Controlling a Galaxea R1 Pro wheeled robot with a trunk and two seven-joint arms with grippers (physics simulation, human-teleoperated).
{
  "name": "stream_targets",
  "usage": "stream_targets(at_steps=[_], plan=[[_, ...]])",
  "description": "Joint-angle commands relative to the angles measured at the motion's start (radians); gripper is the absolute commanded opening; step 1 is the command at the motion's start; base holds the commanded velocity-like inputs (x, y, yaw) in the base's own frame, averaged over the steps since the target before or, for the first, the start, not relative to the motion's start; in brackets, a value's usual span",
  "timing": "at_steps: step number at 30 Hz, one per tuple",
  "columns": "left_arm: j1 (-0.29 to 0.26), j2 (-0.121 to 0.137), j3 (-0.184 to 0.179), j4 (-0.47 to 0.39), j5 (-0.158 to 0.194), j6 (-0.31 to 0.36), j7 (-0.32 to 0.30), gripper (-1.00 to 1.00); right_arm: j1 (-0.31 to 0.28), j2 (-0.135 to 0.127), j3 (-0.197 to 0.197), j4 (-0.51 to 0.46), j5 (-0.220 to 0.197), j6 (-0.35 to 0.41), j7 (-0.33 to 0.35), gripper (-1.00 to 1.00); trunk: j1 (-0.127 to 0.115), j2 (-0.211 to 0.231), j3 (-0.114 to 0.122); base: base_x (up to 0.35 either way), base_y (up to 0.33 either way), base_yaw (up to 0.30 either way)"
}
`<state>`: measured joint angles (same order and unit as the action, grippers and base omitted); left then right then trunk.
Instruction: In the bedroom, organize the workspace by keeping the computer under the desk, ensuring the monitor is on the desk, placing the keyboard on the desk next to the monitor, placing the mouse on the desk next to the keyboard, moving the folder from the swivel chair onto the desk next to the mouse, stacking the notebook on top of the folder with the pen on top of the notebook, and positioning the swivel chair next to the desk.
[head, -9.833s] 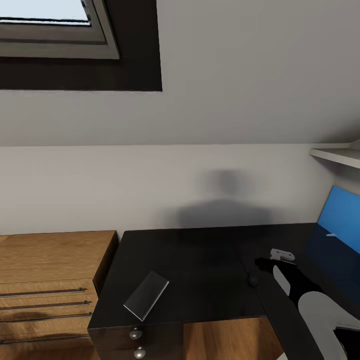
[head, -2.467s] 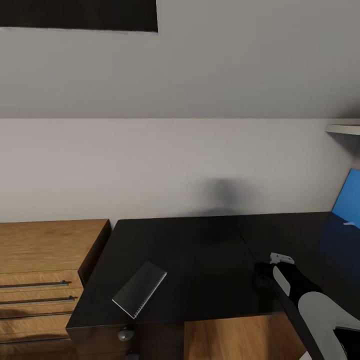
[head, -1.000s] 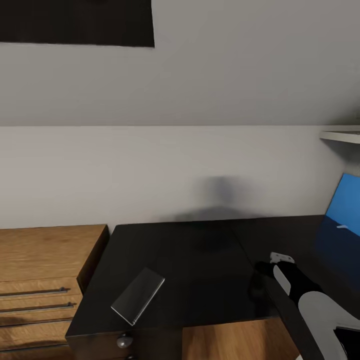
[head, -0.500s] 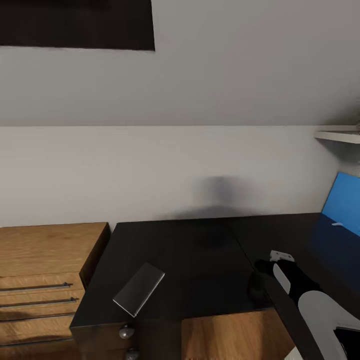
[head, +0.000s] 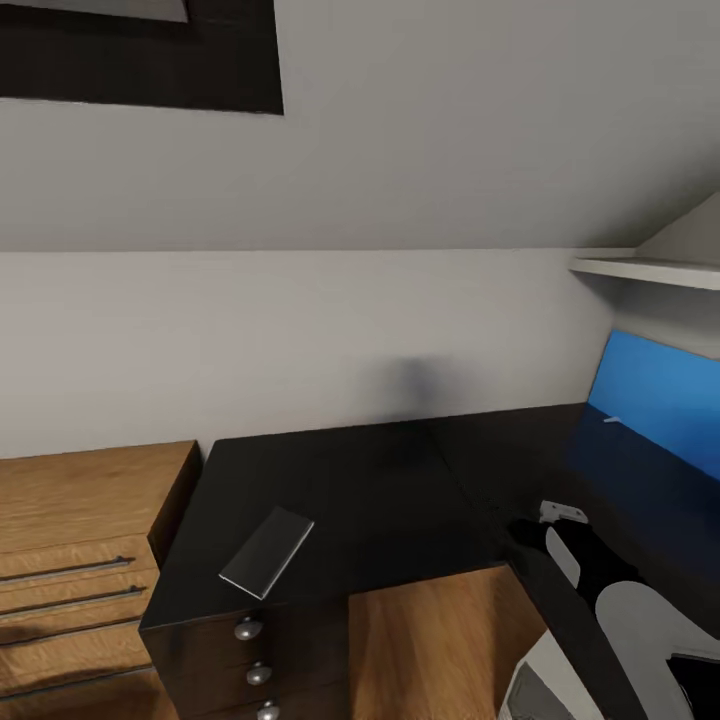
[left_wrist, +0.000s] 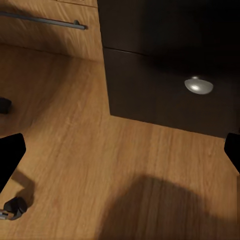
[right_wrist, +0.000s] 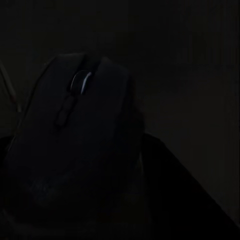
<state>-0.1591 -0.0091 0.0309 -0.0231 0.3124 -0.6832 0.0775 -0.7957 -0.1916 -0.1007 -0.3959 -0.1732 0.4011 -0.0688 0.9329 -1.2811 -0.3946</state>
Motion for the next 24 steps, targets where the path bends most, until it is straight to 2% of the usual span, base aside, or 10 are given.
stream_targets(at_steps=[1,6,16,24], plan=[[0.0,0.0,0.003,0.0,-0.006,-0.003,0.005,1.0,0.0,0.001,-0.001,-0.002,-0.014,0.004,-0.008,-1.0,0.0,-0.001,-0.001,-0.016,0.015,-0.258],[0.0,0.0,0.002,0.0,-0.006,-0.003,0.005,1.0,0.0,0.014,-0.001,-0.002,-0.013,0.004,-0.008,-1.0,0.0,-0.001,-0.001,-0.005,0.005,-0.113],[0.0,0.0,0.002,0.0,-0.006,-0.003,0.005,1.0,0.0,0.017,-0.001,-0.003,-0.013,0.004,-0.009,-1.0,0.0,-0.001,-0.001,0.0,0.0,-0.017],[0.0,0.0,0.001,0.0,-0.006,-0.003,0.005,1.0,0.0,0.017,-0.002,-0.003,-0.013,0.005,-0.009,-1.0,0.0,-0.001,-0.001,0.0,0.0,-0.214]])
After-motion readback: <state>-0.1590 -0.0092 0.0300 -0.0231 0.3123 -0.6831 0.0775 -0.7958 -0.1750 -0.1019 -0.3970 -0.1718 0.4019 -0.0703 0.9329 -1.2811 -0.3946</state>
